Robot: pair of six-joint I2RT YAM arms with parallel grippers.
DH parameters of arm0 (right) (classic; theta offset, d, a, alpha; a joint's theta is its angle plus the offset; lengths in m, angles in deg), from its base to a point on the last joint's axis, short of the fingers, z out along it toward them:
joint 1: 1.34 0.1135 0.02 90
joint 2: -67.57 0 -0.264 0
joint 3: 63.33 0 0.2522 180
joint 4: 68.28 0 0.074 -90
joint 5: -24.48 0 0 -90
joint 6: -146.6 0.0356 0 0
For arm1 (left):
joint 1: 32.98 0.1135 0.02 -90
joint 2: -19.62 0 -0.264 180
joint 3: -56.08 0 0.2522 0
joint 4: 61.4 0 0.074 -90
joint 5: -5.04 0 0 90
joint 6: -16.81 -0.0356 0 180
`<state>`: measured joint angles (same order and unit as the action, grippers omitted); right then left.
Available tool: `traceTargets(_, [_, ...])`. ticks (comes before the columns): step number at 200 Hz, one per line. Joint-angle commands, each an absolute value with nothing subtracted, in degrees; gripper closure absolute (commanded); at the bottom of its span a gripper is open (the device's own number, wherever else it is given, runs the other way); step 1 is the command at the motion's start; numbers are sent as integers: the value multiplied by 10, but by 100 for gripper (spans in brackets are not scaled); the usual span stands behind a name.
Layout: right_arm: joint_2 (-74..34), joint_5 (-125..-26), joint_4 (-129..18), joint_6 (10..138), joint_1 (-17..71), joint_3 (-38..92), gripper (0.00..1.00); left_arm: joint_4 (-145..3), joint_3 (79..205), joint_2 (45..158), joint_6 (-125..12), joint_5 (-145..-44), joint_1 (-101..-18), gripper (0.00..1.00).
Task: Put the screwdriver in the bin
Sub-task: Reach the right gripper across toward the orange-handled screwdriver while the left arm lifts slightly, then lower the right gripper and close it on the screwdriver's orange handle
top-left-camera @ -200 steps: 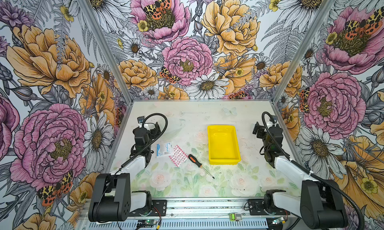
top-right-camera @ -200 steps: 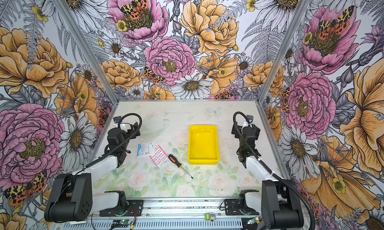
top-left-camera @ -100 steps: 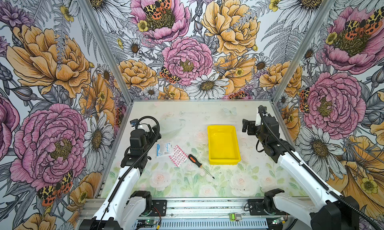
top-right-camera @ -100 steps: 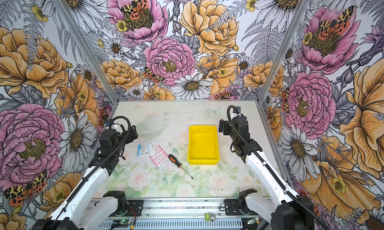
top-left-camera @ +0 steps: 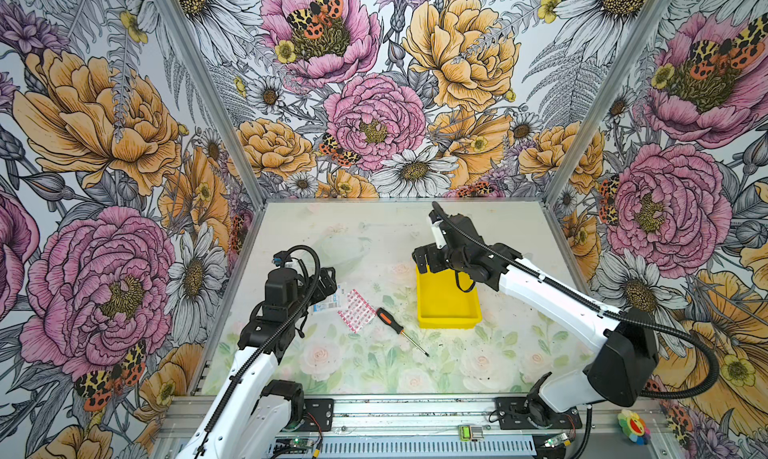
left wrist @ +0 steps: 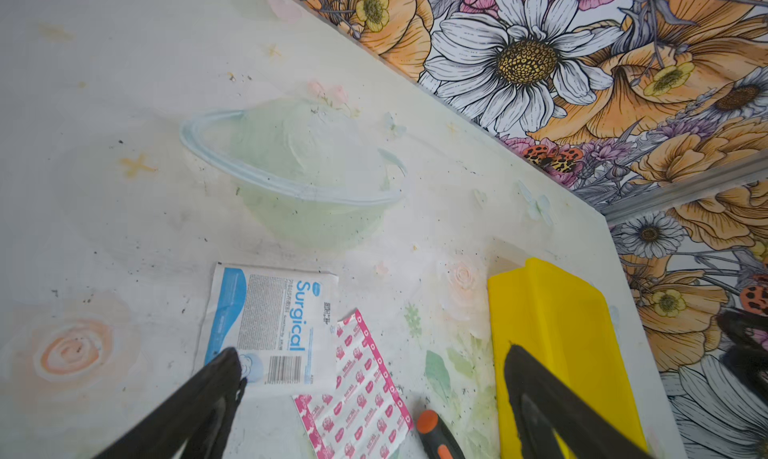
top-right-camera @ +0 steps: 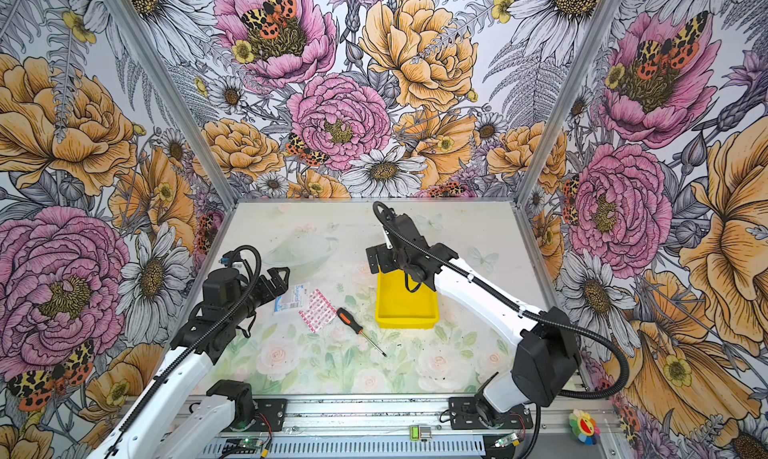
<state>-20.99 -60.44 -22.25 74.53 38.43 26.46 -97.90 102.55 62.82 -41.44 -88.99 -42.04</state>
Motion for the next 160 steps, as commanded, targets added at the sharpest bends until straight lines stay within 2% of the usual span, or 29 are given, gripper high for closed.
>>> traceTargets(1, [-266,-601,-153,735,412,319,1,-1007,1010,617,-372,-933,-431,1])
traceTargets(64, [-406,-652,-112,734,480,415,1,-1014,983,573,-355,-961,-475,1])
traceTargets(98, [-440,-691,-113,716,497,431,1,-1046,969,544,-327,-935,-518,1])
traceTargets(160, [-482,-742,-108,689,513,423,5,-1059,939,499,-297,-892,-519,1])
